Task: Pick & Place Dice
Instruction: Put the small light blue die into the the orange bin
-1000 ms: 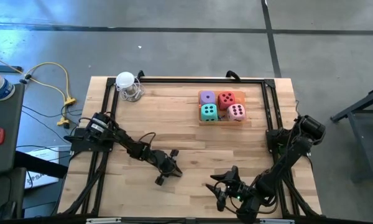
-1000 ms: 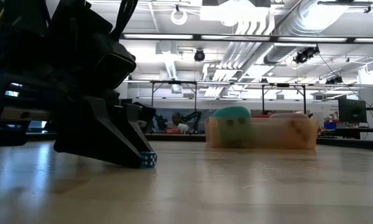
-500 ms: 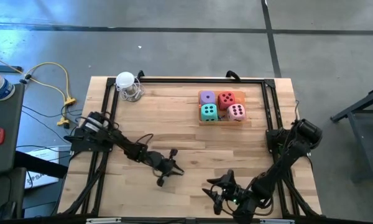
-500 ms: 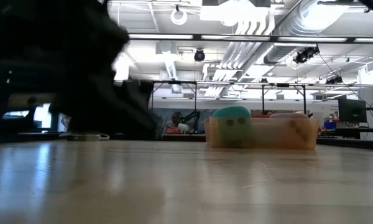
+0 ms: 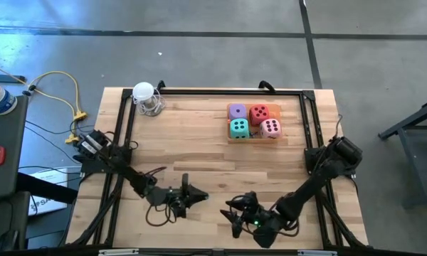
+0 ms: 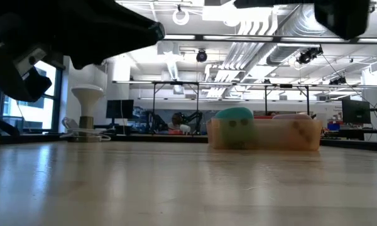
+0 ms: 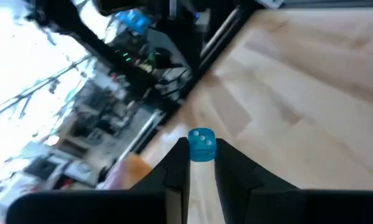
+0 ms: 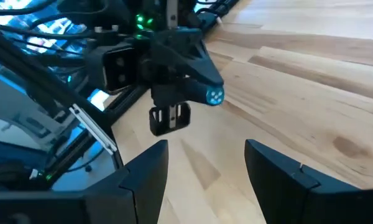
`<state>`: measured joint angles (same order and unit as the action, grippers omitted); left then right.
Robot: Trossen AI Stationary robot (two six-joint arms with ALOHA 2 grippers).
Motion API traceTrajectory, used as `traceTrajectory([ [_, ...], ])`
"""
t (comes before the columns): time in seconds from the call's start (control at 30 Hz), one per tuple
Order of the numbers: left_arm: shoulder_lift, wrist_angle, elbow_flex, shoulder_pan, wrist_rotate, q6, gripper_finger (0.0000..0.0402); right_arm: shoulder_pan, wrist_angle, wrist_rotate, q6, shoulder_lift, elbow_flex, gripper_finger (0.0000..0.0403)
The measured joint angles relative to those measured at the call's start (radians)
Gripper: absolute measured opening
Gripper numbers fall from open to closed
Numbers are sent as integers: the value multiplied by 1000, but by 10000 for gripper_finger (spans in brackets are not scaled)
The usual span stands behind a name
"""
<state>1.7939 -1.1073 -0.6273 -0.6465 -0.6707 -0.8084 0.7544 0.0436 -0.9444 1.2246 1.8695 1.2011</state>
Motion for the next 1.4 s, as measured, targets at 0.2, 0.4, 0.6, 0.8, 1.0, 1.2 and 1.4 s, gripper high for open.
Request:
traceTrajectory([
  [0.2,0,-1,-42,-15,-19,23,45,-30,223,40,-190,82,-1,204],
  [0.4,0,0,-44,-47,8,36,45,-61,340,39,-345,96,0,203],
  [0.6,0,0,-60,-51,10,-15,45,-90,340,128,-366,96,0,190],
  [0.8,0,3,-67,-29,26,-8,45,-111,340,191,-361,97,0,174],
  [1.0,0,7,-67,-48,28,-8,45,-108,393,193,-412,97,0,159],
  [1.2,0,7,-67,-54,28,-26,45,-110,399,192,-418,97,0,142],
  [1.4,0,6,-68,-35,30,-20,45,-110,388,191,-419,97,0,136],
])
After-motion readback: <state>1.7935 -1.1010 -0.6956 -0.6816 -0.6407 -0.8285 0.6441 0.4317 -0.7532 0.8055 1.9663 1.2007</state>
